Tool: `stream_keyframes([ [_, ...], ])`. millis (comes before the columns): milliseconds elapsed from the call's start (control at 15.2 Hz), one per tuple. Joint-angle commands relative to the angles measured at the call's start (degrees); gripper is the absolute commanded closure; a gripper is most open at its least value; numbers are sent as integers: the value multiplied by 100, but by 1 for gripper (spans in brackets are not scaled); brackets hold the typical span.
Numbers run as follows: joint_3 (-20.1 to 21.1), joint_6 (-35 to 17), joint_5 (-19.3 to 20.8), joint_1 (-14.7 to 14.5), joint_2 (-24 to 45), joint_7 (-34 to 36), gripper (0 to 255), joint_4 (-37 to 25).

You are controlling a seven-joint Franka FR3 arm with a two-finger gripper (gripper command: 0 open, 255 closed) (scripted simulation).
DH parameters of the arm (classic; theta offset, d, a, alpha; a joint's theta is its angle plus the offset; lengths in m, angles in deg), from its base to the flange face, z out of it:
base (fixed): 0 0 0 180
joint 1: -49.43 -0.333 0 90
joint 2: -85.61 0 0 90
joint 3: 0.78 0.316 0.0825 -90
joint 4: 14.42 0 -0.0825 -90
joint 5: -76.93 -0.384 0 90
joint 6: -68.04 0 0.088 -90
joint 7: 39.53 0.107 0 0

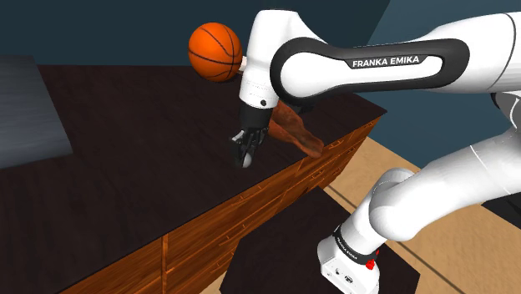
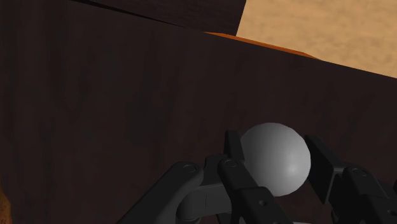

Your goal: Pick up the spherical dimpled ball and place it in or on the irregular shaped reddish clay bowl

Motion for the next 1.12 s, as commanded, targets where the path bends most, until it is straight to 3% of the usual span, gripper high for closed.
stream_keyframes([
  [0,0,0,0,0,0,0,255,0],
  [330,0,-1,0,0,-1,0,255,1],
  [1056,-129,869,60,27,-148,38,255,-724],
])
